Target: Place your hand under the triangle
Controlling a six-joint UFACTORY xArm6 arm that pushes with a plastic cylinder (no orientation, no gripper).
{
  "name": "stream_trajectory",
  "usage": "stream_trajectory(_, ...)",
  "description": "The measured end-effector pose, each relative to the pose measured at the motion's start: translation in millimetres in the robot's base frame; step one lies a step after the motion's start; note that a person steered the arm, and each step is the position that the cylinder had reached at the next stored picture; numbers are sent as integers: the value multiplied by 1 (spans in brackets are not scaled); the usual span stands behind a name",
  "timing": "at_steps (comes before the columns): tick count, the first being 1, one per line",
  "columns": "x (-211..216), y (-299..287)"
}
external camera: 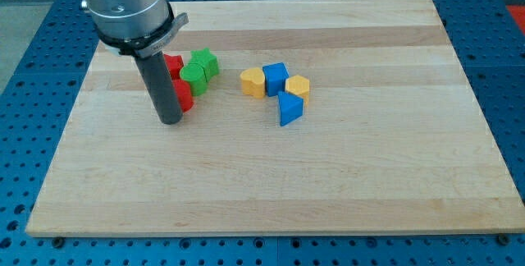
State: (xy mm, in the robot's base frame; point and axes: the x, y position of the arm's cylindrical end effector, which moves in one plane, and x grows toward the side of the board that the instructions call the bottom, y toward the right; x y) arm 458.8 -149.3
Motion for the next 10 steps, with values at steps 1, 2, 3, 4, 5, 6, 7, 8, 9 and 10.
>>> stream_trajectory(1, 0, 0)
stream_trajectory(2, 2, -1)
stream_trajectory(3, 13, 25)
stream_trajectory(4, 25, 62)
stream_trajectory(5, 26, 63)
stream_trajectory(6, 43, 107)
stream_trajectory(7, 57, 155)
stream_trajectory(8, 57, 166)
stream_trajectory(9, 54, 175)
stream_trajectory(10, 32, 189)
